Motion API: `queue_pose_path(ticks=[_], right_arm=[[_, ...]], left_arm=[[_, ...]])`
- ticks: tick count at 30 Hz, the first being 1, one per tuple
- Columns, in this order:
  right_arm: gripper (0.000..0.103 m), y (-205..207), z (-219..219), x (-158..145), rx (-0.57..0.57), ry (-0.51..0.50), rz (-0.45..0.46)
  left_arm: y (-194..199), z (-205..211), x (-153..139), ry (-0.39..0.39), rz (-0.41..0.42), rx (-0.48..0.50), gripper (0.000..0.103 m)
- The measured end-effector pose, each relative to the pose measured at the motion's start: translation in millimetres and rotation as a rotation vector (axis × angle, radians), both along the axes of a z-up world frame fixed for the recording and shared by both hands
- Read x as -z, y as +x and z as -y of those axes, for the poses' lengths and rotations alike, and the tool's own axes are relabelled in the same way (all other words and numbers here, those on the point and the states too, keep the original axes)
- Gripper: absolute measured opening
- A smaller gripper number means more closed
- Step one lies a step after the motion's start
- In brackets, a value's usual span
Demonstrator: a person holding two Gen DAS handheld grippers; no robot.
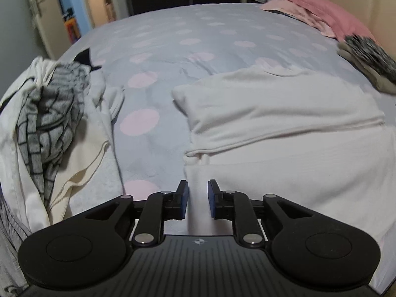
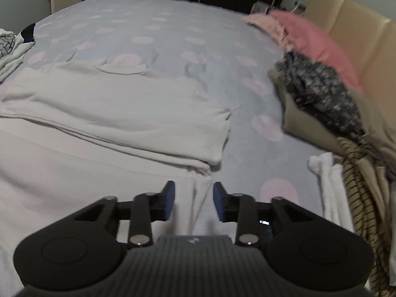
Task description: Fold clothes
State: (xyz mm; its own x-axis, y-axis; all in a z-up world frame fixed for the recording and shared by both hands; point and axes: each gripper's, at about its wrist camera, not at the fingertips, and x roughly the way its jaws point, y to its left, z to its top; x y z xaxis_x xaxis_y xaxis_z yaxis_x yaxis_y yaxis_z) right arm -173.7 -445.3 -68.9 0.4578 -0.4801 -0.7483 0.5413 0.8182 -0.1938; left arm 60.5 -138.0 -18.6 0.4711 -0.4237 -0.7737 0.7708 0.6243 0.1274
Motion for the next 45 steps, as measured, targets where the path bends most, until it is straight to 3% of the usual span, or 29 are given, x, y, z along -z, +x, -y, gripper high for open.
queue_pose_path(ticks=[4, 6, 14, 20, 24, 38, 45], right_arm=[[0.038, -8.6, -26.3, 12.5, -0.111, -0.089, -0.016], [0.037, -12.3, -47.1, 19.8, -0.216, -0.121, -0.052], [0.041, -35.1, -139.2, 46.8, -0.676, -0.281, -0.216], [0.047, -58.7, -173.3, 69.5, -0.852, -0.442, -0.311], [0.06, -66.2, -181.2, 75.4, -0.88, -0.526, -0.343], [0.071, -75.7, -190.5, 86.3, -0.901, -0.624, -0.323], [0.071, -84.7, -194.4, 89.1, -0.896, -0.64, -0.325]], left_arm=[[-34.0, 2.7, 5.9, 0.054, 0.151, 0.117, 0.033], [-53.8, 3.7, 12.1, 0.087, 0.199, 0.221, 0.037], [-129.1, -5.1, 35.4, 0.238, 0.258, 0.549, 0.04], [-169.2, -14.8, 58.5, 0.379, 0.334, 0.704, 0.052], [-179.1, -20.2, 75.1, 0.463, 0.408, 0.735, 0.067], [-168.3, -25.0, 87.5, 0.357, 0.444, 0.612, 0.103], [-147.6, -16.0, 76.2, 0.307, 0.294, 0.504, 0.103]])
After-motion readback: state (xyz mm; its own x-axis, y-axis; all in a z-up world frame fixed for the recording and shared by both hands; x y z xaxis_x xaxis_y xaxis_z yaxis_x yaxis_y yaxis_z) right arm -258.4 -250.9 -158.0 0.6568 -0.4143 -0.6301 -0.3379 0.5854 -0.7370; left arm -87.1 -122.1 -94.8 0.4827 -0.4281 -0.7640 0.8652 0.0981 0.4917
